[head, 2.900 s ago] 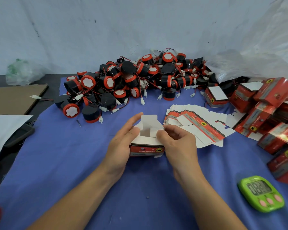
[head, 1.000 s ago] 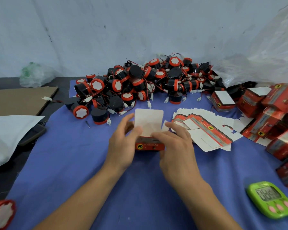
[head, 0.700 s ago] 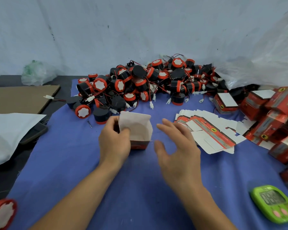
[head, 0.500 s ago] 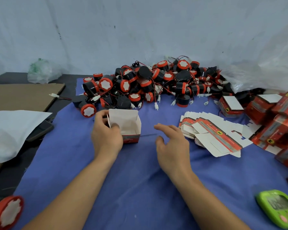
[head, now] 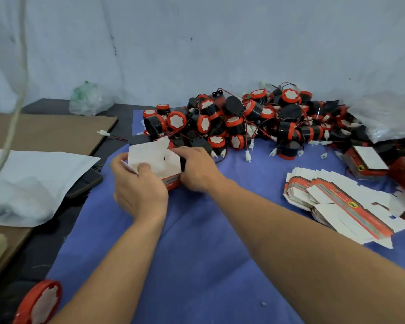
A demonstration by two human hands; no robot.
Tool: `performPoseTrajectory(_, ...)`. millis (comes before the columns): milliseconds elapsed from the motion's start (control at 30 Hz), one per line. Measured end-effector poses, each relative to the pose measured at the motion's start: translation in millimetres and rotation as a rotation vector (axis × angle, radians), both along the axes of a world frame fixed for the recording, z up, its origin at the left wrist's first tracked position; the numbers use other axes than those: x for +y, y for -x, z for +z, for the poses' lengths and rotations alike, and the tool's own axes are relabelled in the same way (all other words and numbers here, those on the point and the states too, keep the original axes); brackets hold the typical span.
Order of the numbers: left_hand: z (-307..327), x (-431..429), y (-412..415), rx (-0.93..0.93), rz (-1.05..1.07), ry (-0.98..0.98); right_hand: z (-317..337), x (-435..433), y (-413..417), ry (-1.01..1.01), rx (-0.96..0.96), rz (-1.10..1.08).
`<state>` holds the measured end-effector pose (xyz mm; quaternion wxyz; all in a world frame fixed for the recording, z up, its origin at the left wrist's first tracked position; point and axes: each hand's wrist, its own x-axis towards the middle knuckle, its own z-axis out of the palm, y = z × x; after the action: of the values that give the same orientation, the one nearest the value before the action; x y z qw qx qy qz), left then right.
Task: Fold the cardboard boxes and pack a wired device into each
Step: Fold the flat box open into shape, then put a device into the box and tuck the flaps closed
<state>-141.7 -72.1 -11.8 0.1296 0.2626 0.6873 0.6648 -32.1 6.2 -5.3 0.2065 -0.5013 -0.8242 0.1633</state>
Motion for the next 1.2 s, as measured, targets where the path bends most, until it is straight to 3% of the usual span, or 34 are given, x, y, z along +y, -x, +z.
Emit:
performPoseTrajectory(100,-2.5,1.6,0.6,-0.012,-0.025,0.055,-3.0,3.9,-5.8,-0.095,-0.214,-0.073)
performPoseTrajectory(200,-4.3,0.8,-5.2,0.005,-0.065,0.06,0.3,-12.9,-23.4,-0.048,-0.1,-0.104)
performPoseTrajectory(267,-4.2,-0.8,-6.9,0.001,-0.087,0.042,1.6,-35.7,-43.1,0.038,0.154,-0.133)
performPoseTrajectory(400,-0.9,-6.2,-20.4,-0.007,-0.213,-0.009,10.3,-96.7,-95.9,0.347,1.099,-0.287)
performPoseTrajectory(467,-1.0,-12.6,-33.3,0.051,-0.315,-0.018,14.4,-124.9,-124.5,0.36,1.414,-0.341)
performPoseTrajectory(567,-4.5,-22.6,-55.6,0.112,-0.442,-0.001,22.2,-159.5,-162.1,0.292,1.668,-0.383)
performPoseTrajectory(700,-7.2,-32.8,-76.8,0.154,-0.512,0.023,38.3,-181.8,-198.8,0.199,1.823,-0.441)
performPoseTrajectory(833,-9.3,-43.1,-85.1,0.195,-0.581,0.054,48.6,-190.3,-215.8,0.22,2.023,-0.212)
performPoseTrajectory(900,-10.1,-45.6,-88.5,0.215,-0.641,0.078,50.1,-192.3,-215.5,0.29,2.036,-0.072)
performPoseTrajectory(1000,-12.1,-45.3,-92.3,0.272,-0.744,0.109,52.9,-192.7,-205.2,0.431,1.822,-0.021)
performPoseTrajectory(1100,-15.6,-43.0,-92.4,0.327,-0.815,0.143,53.6,-197.3,-188.5,0.589,1.435,-0.142)
performPoseTrajectory(1200,-17.0,-41.0,-89.5,0.361,-0.747,0.146,45.4,-206.3,-173.0,0.7,0.917,-0.019)
